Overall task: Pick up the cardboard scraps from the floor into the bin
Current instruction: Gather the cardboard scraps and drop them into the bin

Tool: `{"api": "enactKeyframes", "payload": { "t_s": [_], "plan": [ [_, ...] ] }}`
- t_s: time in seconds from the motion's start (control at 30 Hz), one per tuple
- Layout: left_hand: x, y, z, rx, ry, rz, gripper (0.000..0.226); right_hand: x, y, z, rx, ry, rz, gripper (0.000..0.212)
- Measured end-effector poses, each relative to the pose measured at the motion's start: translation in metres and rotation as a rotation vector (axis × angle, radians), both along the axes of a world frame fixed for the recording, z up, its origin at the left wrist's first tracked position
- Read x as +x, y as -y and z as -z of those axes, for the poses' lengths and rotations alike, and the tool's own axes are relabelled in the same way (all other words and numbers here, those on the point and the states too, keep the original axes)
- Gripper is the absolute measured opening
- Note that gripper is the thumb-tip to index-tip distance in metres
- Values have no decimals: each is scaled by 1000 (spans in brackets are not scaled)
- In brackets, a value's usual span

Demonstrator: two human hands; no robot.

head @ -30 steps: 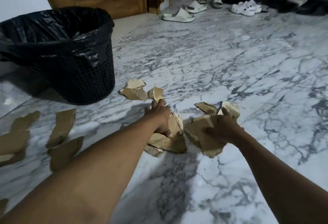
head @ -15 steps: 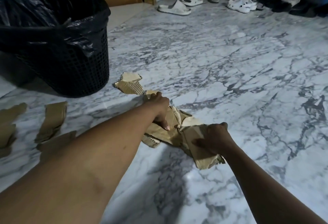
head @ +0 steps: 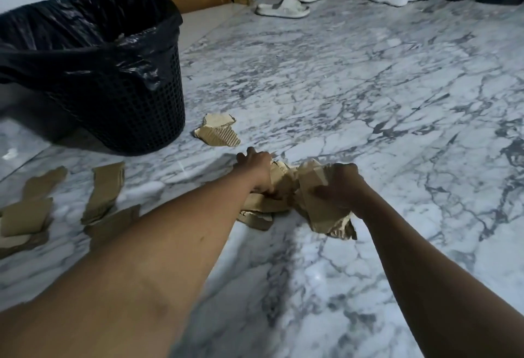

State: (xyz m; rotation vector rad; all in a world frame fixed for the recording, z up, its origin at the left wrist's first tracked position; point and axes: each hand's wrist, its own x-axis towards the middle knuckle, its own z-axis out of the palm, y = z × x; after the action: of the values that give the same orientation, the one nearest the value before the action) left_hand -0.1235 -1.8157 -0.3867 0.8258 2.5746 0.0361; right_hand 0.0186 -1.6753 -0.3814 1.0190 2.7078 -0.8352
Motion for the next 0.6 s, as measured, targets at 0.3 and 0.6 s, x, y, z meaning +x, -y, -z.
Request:
{"api": "enactKeyframes", "payload": {
  "t_s": [0.3, 0.6],
  "plan": [
    [-4, 3, -2, 34, 111, -109, 71, -31, 7, 10, -130, 97, 74, 56],
    [-95, 40, -14, 82, 24, -167, 123, -29, 7, 12, -426, 40, 222, 33]
  ]
}}
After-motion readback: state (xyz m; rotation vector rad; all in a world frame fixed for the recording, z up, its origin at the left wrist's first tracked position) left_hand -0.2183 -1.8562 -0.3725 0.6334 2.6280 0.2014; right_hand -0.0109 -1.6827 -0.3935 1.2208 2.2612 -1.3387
